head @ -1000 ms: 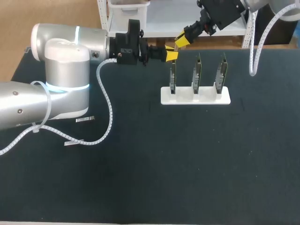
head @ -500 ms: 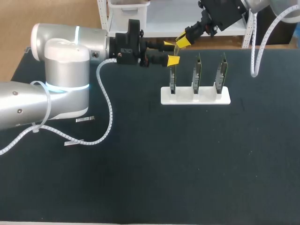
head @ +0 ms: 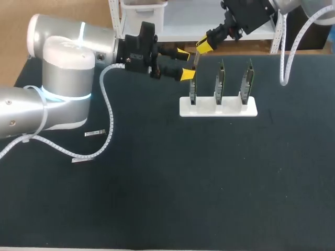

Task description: Pick up the optical module with the left hand, and insert it into the network port with the right hand.

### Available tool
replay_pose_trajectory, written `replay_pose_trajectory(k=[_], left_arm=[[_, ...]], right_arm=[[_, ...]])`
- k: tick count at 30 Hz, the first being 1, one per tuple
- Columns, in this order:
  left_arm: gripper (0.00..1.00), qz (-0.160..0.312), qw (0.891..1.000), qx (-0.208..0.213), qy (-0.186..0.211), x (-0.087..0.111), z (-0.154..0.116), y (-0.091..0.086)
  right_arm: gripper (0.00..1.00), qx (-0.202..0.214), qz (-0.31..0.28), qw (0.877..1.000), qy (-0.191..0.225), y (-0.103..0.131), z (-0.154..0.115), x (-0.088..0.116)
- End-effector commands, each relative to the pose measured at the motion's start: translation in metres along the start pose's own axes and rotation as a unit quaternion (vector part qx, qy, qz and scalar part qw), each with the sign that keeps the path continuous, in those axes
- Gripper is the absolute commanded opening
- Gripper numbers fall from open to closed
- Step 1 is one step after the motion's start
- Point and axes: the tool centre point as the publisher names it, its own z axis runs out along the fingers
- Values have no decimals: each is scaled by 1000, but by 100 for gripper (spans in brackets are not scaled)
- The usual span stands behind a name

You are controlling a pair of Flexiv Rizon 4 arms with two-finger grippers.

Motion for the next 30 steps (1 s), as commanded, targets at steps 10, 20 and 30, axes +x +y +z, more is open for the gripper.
replay_pose_trajectory(k=[10, 20, 30], left_arm=[[100, -1, 998, 9, 68, 20, 2, 0], [100, -2, 995, 10, 97, 32, -2, 6], [100, 1, 993, 26, 115, 35, -1, 6]], right_arm=[[0, 4, -4, 1000, -1, 1, 0, -3], [0, 2, -2, 1000, -3, 0, 0, -3], [0, 5, -3, 1000, -3, 0, 0, -3]])
